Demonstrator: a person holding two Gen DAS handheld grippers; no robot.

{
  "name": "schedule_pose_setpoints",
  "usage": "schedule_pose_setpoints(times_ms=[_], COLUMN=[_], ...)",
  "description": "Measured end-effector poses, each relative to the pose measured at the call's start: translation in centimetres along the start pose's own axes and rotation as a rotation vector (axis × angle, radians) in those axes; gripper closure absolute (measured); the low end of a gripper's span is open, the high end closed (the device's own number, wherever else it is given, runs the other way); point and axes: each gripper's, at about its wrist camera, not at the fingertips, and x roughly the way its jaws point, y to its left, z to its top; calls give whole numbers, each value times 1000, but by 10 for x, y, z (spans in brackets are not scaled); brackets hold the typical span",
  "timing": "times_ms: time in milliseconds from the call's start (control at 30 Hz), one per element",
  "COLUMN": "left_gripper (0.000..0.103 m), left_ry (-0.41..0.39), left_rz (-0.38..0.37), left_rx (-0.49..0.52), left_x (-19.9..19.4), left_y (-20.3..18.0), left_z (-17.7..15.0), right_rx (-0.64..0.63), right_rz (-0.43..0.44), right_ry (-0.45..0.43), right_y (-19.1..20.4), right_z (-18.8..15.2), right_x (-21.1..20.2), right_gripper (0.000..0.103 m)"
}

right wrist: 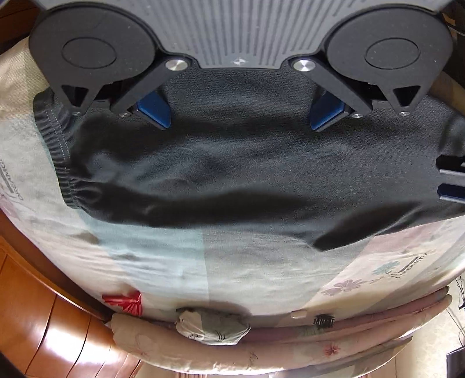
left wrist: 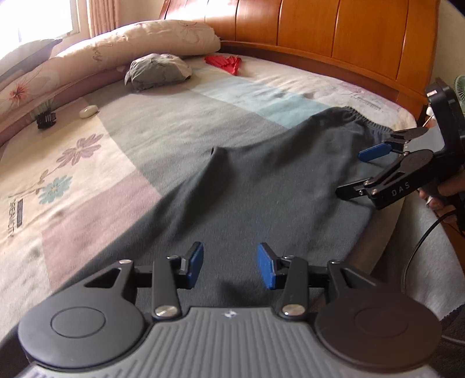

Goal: Fold clothes

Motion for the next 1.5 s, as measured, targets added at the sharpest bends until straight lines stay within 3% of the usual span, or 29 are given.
schedule_pose_setpoints(times_ms=[133, 267, 333, 500, 667, 800, 933, 1167, 1300, 1433, 1500], left_gripper=[60, 56, 55, 54, 49, 47, 42, 42, 39, 35, 35], left_ry=[18, 1, -2, 49, 51, 89, 109, 115, 135, 136, 153], left_rz=[33, 71, 89, 142, 218, 222, 222, 315, 281, 260, 275], left_rx=[-69, -92, -108, -190, -210, -337, -322, -307, -354, -363, -364], left_x=[-7, -24, -32, -52, -86, -89, -95, -109, -97, -109, -114], left_y=[13, 27, 35, 70, 106, 138, 141, 164, 172, 173, 177], left_z=[-19, -27, -31, -59, -77, -101, -126, -117, -130, -140, -136], right_rx=[42, 3, -5, -53, -7, -30, -68, -125, -175, -187, -206], right_rz=[-5, 64, 93, 91, 168, 167, 159, 185, 200, 187, 181], right_ry=[15, -29, -5, 43, 31, 23, 30, 16, 32, 95, 83], right_y=[3, 25, 38, 62, 65, 77, 86, 109, 123, 124, 128], right_z=[9, 20, 21, 13, 26, 33, 36, 48, 47, 35, 33], right_x=[-10, -17, -8, 5, -1, -1, -1, 0, 6, 22, 22], right_gripper=[0, 0, 0, 0, 0, 0, 0, 0, 0, 0, 0])
